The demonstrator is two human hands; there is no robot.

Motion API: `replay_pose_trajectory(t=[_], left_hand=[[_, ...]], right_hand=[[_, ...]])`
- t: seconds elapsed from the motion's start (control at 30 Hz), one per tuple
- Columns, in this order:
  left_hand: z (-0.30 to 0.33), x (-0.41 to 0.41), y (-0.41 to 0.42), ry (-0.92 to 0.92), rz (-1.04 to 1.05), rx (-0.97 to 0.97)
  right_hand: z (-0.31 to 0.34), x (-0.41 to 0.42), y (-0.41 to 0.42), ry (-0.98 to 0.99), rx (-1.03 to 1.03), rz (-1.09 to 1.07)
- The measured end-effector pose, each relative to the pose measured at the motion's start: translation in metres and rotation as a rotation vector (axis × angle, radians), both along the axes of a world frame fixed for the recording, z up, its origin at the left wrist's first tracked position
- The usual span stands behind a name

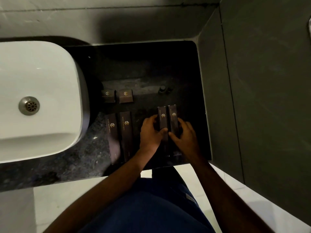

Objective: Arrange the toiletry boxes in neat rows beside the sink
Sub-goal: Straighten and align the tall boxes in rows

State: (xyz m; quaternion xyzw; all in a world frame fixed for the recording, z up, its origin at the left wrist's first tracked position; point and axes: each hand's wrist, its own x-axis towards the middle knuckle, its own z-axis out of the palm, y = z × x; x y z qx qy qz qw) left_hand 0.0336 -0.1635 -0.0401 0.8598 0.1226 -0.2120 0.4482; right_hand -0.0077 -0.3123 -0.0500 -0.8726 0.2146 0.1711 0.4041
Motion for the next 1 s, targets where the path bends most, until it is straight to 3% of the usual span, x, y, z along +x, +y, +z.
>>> replay_pose_trajectory(t=[0.43,0.57,0.7,0.83,1.0], left_hand=[[-0.001,0.0,0.006,-0.032,-0.004,-0.032],[0.008,-0.003,0.037,-0.048,0.126,-0.128],[0.016,-0.028,0.107,-0.208,0.313,-0.034],[0.009,-0.059,0.16,-0.164,0.436,0.145],[0.001,-0.06,0.171,-0.08,0.337,0.139]], right_hand=[[0.001,-0.006,-0.005,-0.007,0.013,-0.037],[0.007,-0.013,-0.009,-0.118,-0.021,-0.112],[0.017,-0.013,0.002,-0.24,-0.053,-0.172],[0.024,-0.003,0.042,-0.287,-0.064,-0.027],[0.02,0.002,0.122,-0.037,0.128,0.182]])
